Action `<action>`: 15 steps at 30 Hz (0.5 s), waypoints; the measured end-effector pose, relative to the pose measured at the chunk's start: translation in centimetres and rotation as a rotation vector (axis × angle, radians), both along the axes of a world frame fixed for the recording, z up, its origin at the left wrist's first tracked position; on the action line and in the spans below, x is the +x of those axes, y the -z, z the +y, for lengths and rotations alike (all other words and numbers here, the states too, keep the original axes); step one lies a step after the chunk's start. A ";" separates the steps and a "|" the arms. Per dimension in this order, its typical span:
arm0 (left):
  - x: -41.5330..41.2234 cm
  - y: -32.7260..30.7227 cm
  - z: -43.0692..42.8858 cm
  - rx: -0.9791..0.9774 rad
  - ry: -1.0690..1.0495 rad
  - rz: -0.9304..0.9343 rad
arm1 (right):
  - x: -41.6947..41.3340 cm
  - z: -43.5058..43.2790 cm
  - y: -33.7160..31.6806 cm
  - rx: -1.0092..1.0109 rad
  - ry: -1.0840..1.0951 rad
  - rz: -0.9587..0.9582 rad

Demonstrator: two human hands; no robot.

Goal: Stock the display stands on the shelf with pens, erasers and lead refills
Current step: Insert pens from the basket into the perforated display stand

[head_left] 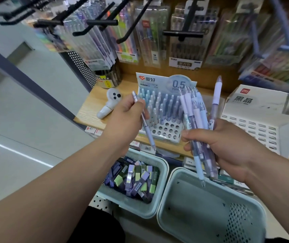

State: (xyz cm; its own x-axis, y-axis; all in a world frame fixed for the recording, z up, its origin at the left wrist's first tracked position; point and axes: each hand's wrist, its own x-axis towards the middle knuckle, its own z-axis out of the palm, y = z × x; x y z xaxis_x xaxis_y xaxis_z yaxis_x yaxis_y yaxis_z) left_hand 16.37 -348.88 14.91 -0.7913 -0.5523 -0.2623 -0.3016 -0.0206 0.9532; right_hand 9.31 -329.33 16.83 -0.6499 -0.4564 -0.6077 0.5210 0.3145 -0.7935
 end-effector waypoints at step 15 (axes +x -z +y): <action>-2.4 1.6 1.3 -0.461 0.090 -0.059 | -0.4 2.1 -0.8 0.029 0.059 0.066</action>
